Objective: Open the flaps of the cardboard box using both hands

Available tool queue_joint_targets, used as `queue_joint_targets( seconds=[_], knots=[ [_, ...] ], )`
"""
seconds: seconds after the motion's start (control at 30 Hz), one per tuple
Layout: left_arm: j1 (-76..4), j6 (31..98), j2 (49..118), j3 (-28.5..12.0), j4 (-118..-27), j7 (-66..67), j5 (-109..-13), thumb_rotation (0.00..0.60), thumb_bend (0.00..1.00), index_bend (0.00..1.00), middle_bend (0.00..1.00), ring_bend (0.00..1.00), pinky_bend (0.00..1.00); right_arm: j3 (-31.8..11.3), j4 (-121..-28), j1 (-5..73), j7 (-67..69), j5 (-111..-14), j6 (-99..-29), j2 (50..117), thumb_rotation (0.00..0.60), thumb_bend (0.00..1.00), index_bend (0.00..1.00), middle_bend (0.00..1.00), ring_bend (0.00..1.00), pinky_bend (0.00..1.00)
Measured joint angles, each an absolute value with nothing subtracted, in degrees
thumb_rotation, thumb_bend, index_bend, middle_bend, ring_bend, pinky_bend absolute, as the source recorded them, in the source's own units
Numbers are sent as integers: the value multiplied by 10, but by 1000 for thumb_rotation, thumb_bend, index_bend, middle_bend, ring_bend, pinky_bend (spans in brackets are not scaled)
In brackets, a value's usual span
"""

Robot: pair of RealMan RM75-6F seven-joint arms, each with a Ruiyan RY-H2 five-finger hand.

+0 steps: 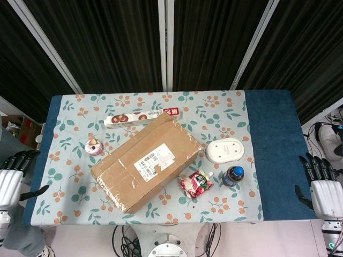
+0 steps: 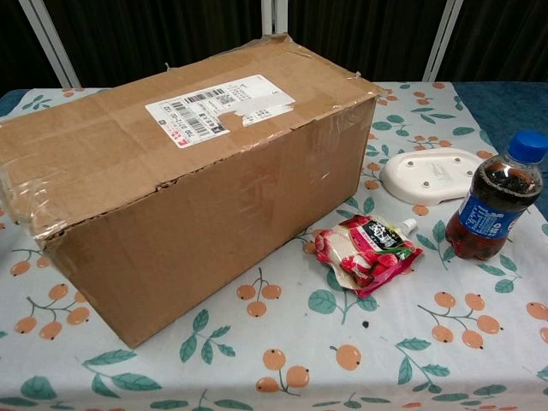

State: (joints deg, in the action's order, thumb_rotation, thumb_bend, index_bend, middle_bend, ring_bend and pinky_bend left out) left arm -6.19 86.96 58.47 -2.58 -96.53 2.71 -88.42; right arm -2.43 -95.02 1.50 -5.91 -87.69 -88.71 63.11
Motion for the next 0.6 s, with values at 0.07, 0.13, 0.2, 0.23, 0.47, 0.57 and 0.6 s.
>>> queue_joint_targets(
  seconds=[0.07, 0.13, 0.2, 0.23, 0.47, 0.57, 0.6],
  knots=[
    [-62, 872, 586, -26, -963, 26, -885, 512, 77, 152, 174, 154, 230, -28, -949, 17, -56, -877, -887, 632, 600, 300, 0, 0, 0, 0],
    [-62, 876, 589, -27, -959, 24, -889, 511, 77, 137, 174, 154, 230, -30, -950, 18, -54, -877, -889, 631, 600, 300, 0, 0, 0, 0],
    [-62, 878, 590, -27, -957, 22, -892, 511, 77, 136, 174, 154, 230, -33, -952, 18, -51, -877, -890, 627, 600, 300, 0, 0, 0, 0],
    [-62, 878, 590, -26, -957, 22, -894, 511, 77, 136, 174, 154, 230, -33, -952, 19, -49, -878, -890, 626, 600, 300, 0, 0, 0, 0],
    [-63, 854, 579, -19, -983, 36, -884, 518, 74, 137, 173, 154, 230, -25, -961, 23, -24, -888, -875, 605, 600, 300, 0, 0, 0, 0],
    [-64, 850, 574, -18, -991, 38, -879, 515, 73, 136, 173, 155, 231, -28, -967, 27, -22, -895, -877, 598, 600, 299, 0, 0, 0, 0],
    [-64, 850, 575, -18, -990, 37, -879, 515, 72, 137, 173, 154, 231, -30, -969, 28, -23, -897, -877, 597, 600, 298, 0, 0, 0, 0]
  ],
)
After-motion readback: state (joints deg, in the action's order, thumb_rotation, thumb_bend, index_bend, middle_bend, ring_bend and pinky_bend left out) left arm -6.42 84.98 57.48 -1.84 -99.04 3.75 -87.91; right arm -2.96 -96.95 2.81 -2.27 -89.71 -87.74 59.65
